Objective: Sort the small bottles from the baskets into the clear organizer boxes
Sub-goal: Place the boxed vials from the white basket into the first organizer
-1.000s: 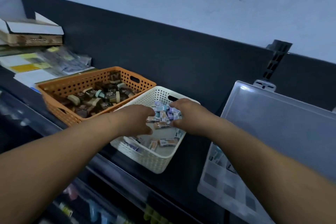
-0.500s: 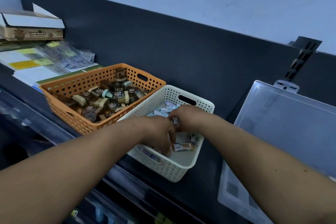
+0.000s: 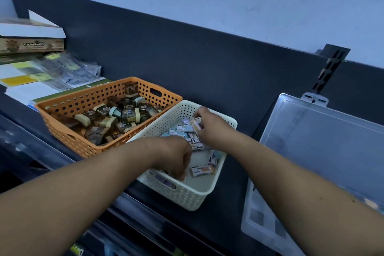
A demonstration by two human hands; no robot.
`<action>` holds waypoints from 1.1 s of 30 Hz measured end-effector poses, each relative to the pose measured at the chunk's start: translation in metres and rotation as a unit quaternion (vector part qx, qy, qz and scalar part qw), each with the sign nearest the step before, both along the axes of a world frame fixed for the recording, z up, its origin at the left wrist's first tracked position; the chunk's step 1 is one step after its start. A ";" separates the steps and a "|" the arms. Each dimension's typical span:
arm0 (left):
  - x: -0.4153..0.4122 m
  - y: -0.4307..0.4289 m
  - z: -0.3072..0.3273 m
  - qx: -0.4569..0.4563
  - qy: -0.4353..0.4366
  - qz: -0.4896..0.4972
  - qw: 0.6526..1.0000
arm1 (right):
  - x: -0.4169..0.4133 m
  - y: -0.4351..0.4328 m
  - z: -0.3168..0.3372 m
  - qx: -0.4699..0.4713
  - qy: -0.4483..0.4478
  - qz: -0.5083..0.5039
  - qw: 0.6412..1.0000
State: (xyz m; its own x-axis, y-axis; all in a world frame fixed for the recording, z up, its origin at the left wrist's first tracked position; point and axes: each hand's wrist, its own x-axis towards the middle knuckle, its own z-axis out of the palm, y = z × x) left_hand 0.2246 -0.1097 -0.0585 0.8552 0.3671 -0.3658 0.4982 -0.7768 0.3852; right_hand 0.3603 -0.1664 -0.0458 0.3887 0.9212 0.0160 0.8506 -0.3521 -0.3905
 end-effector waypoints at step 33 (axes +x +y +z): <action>0.053 -0.093 0.097 -0.069 -0.291 0.025 0.954 | 0.062 -0.194 0.071 0.193 0.178 -0.026 0.965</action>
